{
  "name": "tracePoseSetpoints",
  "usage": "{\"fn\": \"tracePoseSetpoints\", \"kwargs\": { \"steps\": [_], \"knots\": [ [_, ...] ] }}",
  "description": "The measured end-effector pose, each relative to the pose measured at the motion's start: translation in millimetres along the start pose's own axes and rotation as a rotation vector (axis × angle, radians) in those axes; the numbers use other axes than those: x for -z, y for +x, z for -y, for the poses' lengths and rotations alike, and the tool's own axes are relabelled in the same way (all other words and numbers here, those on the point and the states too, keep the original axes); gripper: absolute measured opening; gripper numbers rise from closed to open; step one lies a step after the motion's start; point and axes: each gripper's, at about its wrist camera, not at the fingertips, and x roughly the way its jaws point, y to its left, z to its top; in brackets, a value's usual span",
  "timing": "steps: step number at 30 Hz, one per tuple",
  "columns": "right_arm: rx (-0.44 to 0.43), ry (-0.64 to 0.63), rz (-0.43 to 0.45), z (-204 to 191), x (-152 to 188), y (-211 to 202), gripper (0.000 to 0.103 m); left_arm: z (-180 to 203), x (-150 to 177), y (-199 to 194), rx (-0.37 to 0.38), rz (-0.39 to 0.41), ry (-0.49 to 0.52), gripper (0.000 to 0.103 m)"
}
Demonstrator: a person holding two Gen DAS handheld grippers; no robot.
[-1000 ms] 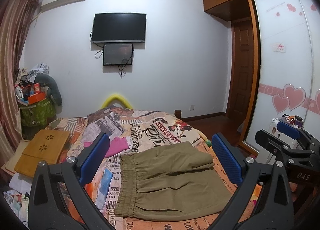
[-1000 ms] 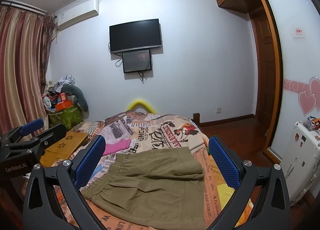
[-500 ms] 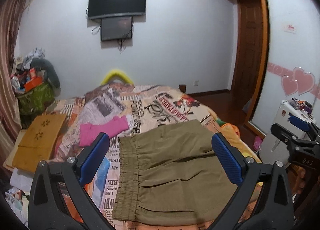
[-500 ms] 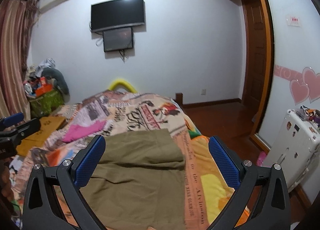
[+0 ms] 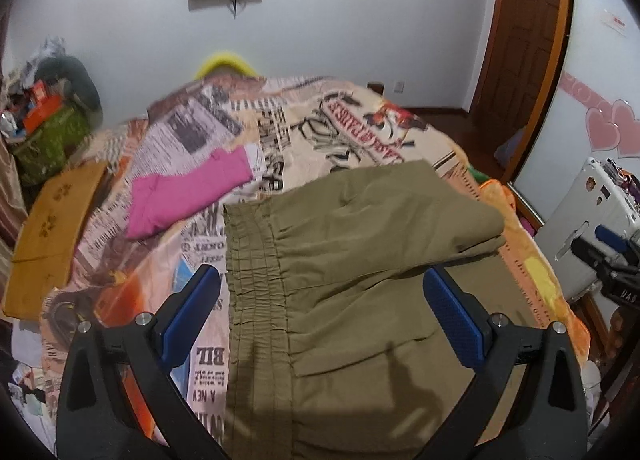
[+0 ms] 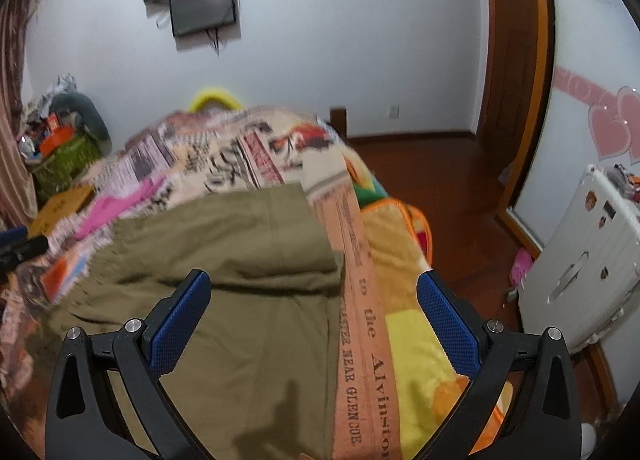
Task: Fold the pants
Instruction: 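Lower the left tool to the elastic waistband while the right tool lowers to the pant leg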
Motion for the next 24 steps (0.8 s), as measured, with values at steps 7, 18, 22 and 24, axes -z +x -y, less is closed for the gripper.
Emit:
{"fn": "tracePoseSetpoints", "kwargs": {
  "steps": [7, 18, 22, 24],
  "knots": [
    [-0.042, -0.004, -0.147, 11.6, 12.3, 48.0, 0.085, -23.3, -1.1, 50.2, -0.049, -0.113, 0.016, 0.087],
    [-0.127, -0.039, -0.312, 14.0, 25.0, 105.6, 0.060, -49.2, 15.9, 97.3, -0.041, -0.288, -0.003, 0.075],
    [-0.173, -0.001, -0.362, 19.5, 25.3, 124.1, 0.050, -55.0, 23.7, 107.3, -0.035, -0.336, -0.012, 0.075],
    [-0.195, 0.023, -0.371, 22.4, 26.2, 129.8, 0.049, -57.8, 27.9, 111.4, -0.020, -0.357, -0.022, 0.075]
  ]
}}
